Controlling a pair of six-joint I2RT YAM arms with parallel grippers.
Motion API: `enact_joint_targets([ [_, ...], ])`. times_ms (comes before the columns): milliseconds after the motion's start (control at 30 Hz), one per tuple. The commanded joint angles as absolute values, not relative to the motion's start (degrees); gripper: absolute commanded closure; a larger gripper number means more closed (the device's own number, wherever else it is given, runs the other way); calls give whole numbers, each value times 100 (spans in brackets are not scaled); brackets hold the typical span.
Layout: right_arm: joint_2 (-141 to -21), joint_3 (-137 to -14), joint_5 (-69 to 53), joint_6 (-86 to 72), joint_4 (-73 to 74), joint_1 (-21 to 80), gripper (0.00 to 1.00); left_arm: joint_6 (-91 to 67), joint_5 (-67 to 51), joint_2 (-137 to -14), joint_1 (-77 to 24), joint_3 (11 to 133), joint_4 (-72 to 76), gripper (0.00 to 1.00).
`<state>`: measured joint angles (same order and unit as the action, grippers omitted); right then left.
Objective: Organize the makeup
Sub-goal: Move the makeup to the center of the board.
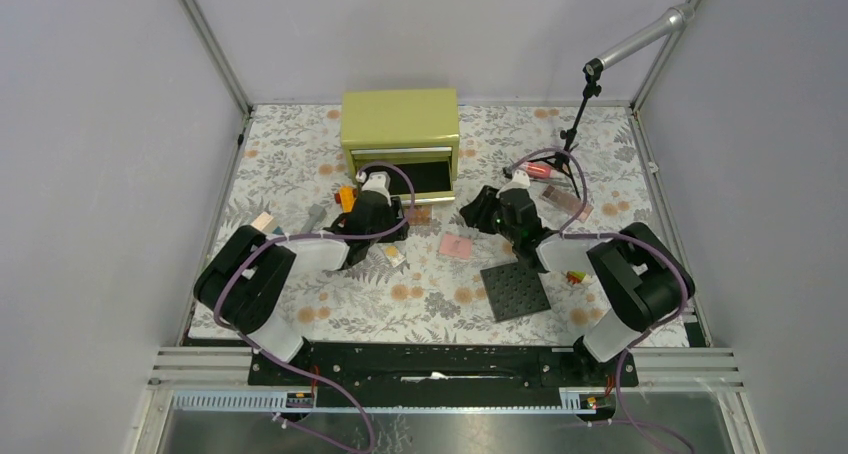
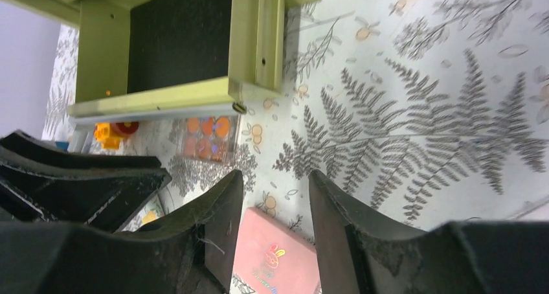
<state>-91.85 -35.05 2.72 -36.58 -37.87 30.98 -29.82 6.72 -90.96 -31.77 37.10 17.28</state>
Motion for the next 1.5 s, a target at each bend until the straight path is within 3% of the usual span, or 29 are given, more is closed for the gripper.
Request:
enact_joint_targets([
  [0,-9544,-3463,-292,-3972,-4708,3208,50,-2945,578,-9139,-3156,3808,2180,53],
  [667,-11006,-4416,120,-4518,-4822,3669,49,-2988,413,-9673,-3155,3876,2622,50],
  [1267,-11417,-4803,-70,-4545,-4653,3954,70,-3033,-184,-10120,-3155,3925,2892,52],
  [1467,-11235,-4632,75,-4526,-4553,4071,71,-3119,-336,-9909,-3188,3675,2874,54],
])
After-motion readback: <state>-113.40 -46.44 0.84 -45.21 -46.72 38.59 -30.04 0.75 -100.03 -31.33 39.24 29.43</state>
